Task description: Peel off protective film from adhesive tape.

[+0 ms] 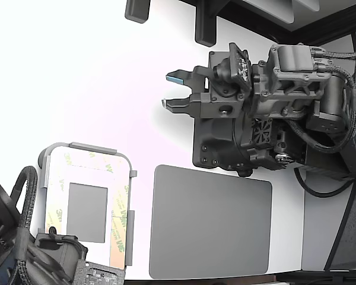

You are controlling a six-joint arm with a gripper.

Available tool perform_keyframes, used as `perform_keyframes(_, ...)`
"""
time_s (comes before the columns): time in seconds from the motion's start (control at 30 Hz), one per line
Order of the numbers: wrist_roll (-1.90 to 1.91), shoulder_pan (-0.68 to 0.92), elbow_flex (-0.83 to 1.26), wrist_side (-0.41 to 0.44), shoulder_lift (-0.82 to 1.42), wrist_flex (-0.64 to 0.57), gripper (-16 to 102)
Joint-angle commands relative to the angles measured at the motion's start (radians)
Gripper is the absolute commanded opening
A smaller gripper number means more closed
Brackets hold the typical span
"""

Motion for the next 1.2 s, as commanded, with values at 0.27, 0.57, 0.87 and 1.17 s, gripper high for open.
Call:
perform_keyframes(0.27, -1.555, 0.034, 0.011, -0.02, -0.035, -0.018, -10)
perform_keyframes(0.57, -1.58, 0.034, 0.011, -0.018, -0.064, -0.066, -10)
perform_keyframes(0.87, -1.744, 0.026, 0.011, -0.04, -0.189, -0.252, -11)
perform_keyframes(1.17, -2.025, 0.014, 0.008, -0.19, -0.382, -0.505, -11)
